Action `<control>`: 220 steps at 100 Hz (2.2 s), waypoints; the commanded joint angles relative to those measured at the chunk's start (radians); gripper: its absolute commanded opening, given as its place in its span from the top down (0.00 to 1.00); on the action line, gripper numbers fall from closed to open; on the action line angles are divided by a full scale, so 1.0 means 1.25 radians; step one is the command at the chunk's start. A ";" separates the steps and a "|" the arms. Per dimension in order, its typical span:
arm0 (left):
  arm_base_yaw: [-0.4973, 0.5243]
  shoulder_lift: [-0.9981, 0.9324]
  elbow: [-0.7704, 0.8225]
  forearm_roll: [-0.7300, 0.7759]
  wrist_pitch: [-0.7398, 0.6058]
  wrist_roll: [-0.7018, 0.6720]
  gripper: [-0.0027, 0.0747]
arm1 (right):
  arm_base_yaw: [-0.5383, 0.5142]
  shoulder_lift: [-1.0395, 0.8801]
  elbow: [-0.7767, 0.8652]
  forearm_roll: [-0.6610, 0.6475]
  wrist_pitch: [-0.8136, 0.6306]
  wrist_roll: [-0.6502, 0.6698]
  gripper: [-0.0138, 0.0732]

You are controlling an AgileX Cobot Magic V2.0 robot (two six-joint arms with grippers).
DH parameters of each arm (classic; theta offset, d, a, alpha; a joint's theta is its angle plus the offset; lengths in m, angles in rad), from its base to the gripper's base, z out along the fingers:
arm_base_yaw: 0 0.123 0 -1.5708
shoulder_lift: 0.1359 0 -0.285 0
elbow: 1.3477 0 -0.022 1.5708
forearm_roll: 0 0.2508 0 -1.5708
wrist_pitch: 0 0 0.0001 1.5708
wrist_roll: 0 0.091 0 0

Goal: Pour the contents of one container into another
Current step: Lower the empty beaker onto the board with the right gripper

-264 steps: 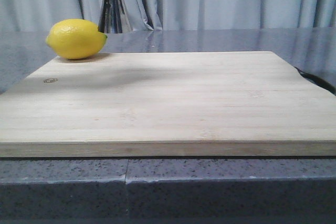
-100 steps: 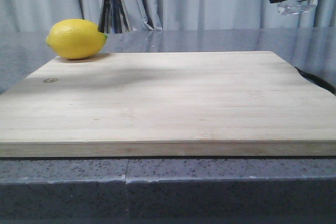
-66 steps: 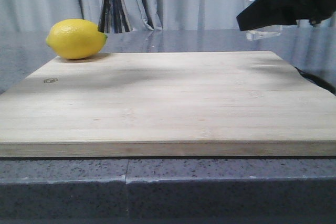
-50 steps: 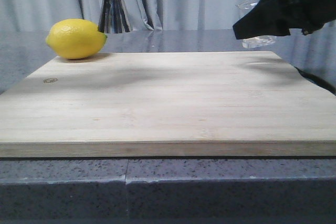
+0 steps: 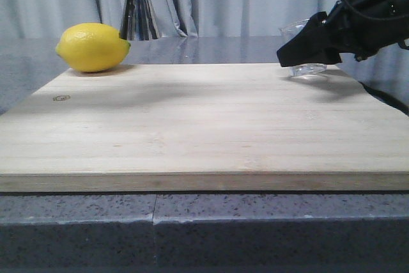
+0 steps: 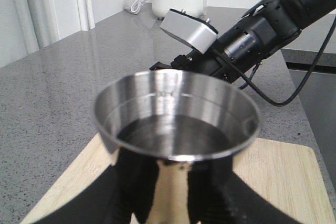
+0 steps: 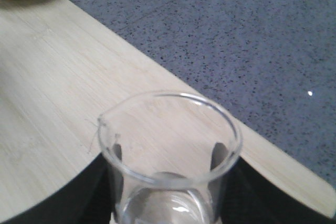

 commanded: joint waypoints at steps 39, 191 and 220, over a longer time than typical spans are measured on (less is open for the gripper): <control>-0.008 -0.035 -0.025 -0.075 0.074 -0.007 0.67 | -0.004 -0.028 -0.026 0.038 0.005 -0.012 0.49; -0.008 -0.035 -0.025 -0.075 0.074 -0.007 0.67 | -0.004 -0.010 -0.025 0.028 -0.027 0.022 0.18; -0.008 -0.035 -0.025 -0.075 0.074 -0.007 0.67 | -0.004 -0.072 0.004 -0.064 -0.056 0.174 0.15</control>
